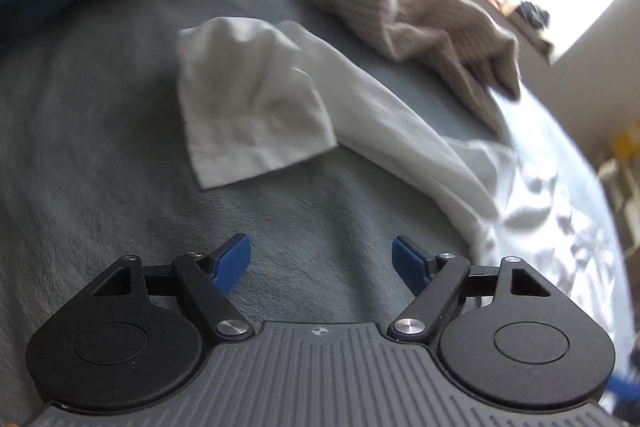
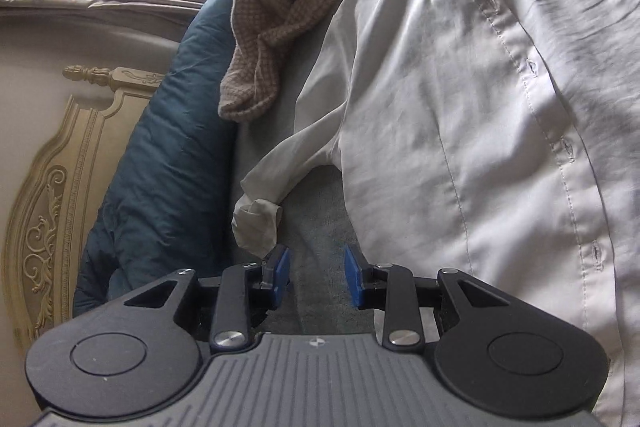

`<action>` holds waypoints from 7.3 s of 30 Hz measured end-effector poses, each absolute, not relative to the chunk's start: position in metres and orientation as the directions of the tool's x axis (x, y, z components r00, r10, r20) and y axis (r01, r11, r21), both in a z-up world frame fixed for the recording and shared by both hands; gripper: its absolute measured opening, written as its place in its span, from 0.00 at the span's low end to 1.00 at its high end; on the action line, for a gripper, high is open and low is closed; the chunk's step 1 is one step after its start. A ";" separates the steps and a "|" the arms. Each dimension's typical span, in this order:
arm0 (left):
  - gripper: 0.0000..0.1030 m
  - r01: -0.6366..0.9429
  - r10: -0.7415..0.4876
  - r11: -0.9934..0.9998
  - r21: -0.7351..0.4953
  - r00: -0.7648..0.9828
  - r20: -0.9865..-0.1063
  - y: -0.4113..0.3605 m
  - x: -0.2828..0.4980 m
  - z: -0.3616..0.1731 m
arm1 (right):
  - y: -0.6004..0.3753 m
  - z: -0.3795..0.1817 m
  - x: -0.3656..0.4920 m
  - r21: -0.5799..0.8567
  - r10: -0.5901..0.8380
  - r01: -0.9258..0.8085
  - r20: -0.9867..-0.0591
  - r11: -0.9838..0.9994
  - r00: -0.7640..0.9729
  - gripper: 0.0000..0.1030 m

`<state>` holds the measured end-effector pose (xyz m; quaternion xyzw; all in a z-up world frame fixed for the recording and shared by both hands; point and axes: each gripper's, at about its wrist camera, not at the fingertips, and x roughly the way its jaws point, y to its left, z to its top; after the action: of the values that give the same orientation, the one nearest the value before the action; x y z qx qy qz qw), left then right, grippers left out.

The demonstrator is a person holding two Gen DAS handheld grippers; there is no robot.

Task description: Fold clothes

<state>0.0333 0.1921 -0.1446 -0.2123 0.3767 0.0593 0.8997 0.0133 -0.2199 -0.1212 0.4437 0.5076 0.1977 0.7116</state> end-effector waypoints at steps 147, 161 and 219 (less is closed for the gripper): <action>0.43 0.717 -0.420 0.684 -0.135 0.237 -0.876 -0.108 -0.055 -0.136 | -0.461 -0.150 -0.232 -0.249 -0.308 0.180 -0.767 0.952 0.563 0.31; 0.43 0.728 -0.426 0.669 -0.153 0.206 -0.881 -0.111 -0.057 -0.143 | -0.498 -0.105 -0.240 0.010 -0.269 0.392 -0.712 0.920 0.648 0.01; 0.43 0.429 -0.581 0.750 -0.503 0.064 -0.812 -0.063 -0.028 -0.145 | -0.273 -0.173 -0.188 0.461 0.587 -0.433 -0.779 0.775 0.220 0.17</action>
<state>-0.0282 -0.0634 -0.1446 -0.0643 0.5894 -0.3474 0.7265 -0.1883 -0.2731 -0.1731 0.0725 0.5316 0.3279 0.7776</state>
